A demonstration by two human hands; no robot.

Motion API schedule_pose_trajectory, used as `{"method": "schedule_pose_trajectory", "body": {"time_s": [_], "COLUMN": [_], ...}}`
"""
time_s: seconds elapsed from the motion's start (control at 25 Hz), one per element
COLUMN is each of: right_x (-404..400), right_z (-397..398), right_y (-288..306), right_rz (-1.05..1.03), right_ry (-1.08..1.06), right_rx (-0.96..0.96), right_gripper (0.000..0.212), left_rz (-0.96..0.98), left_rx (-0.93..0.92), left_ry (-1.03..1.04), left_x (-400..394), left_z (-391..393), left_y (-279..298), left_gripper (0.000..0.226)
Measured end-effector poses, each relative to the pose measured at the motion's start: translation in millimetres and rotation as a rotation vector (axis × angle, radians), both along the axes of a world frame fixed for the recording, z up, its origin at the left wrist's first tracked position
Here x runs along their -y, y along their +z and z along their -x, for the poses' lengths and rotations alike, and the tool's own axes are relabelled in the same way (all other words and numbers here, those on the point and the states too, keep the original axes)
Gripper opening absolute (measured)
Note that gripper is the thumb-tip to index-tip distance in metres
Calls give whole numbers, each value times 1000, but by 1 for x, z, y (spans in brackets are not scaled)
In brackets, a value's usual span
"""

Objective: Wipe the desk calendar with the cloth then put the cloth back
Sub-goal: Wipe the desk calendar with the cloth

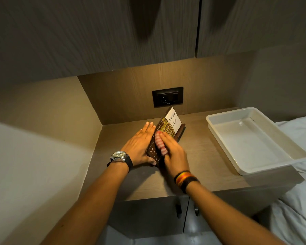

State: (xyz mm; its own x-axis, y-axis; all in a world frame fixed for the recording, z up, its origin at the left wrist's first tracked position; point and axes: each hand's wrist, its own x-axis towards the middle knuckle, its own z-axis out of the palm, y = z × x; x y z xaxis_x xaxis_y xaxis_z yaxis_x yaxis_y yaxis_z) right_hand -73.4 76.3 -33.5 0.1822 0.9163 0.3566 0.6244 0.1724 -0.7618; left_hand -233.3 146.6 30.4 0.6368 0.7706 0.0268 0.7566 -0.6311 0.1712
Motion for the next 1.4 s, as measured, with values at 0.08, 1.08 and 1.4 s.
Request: {"method": "schedule_pose_trajectory", "body": {"time_s": [0.08, 1.08, 1.4], "right_x": [31, 14, 31], "right_z": [9, -3, -2], "right_y": [-21, -5, -24], "right_rz": [-7, -53, -35], "right_ry": [78, -37, 43], "right_rx": [14, -104, -34], "right_gripper": [68, 59, 66], "left_rz": [-10, -27, -27], "left_rx": [-3, -12, 2], "left_ry": [-14, -20, -27], "left_x": [1, -1, -4], "left_z": [1, -9, -5], "left_y": [-1, 0, -3], "left_gripper": [149, 147, 142]}}
